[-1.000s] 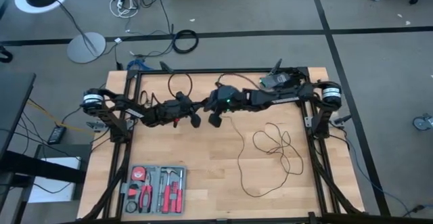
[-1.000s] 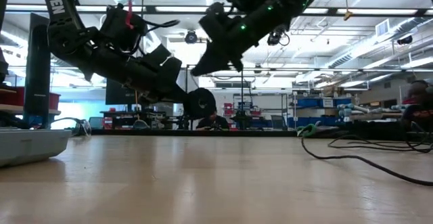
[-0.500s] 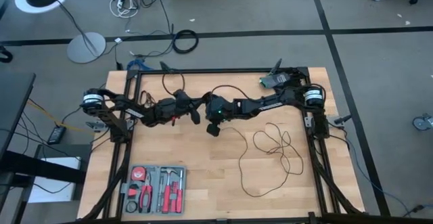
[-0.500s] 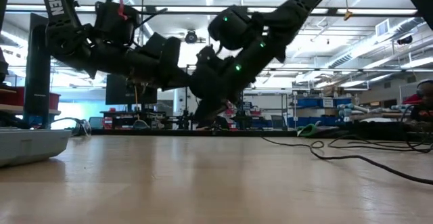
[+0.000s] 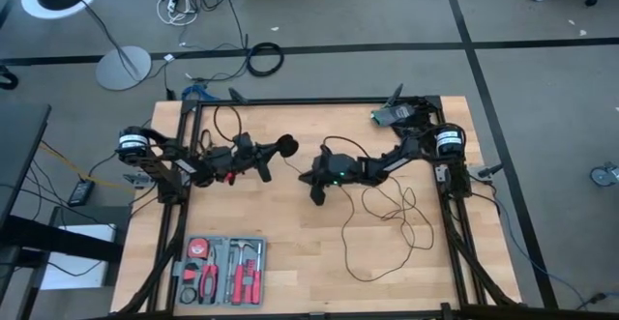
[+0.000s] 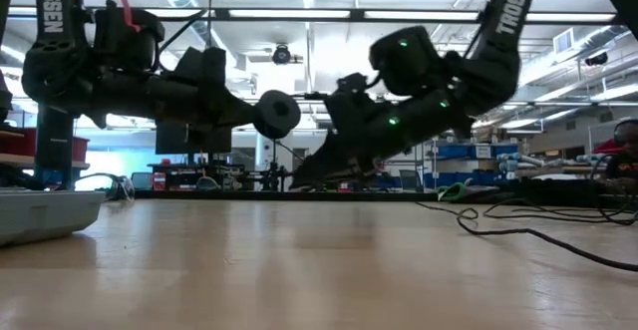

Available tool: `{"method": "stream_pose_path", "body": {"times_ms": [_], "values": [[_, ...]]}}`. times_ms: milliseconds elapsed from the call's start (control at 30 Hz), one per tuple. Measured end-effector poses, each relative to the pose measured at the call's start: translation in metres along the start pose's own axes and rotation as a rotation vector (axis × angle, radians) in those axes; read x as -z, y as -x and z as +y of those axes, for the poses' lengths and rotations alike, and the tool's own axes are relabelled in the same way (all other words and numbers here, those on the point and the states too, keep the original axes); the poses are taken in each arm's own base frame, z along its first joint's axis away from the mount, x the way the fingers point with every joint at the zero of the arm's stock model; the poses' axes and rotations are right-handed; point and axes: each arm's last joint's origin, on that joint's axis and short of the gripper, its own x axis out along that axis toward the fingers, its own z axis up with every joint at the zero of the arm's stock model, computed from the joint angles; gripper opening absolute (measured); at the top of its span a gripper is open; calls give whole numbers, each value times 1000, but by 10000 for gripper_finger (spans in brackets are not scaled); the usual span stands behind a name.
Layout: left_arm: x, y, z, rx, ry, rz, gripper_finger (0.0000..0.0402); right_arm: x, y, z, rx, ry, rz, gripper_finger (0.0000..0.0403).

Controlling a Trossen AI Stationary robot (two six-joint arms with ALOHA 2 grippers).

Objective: Coil cords
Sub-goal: Coil the black wire on the spool

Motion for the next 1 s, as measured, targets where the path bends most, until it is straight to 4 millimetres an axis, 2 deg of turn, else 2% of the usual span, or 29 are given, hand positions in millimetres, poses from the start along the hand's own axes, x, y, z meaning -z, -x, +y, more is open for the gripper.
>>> {"method": "stream_pose_path", "body": {"times_ms": [233, 633, 1000], "values": [[0, 0, 0, 1, 1, -4, 0, 14, 10, -6, 31, -33, -6, 38], [0, 0, 0, 0, 1, -4, 0, 12, 10, -6, 29, -33, -20, 42], [0, 0, 0, 11, 1, 1, 0, 12, 10, -11, 48, -42, -19, 95]]}}
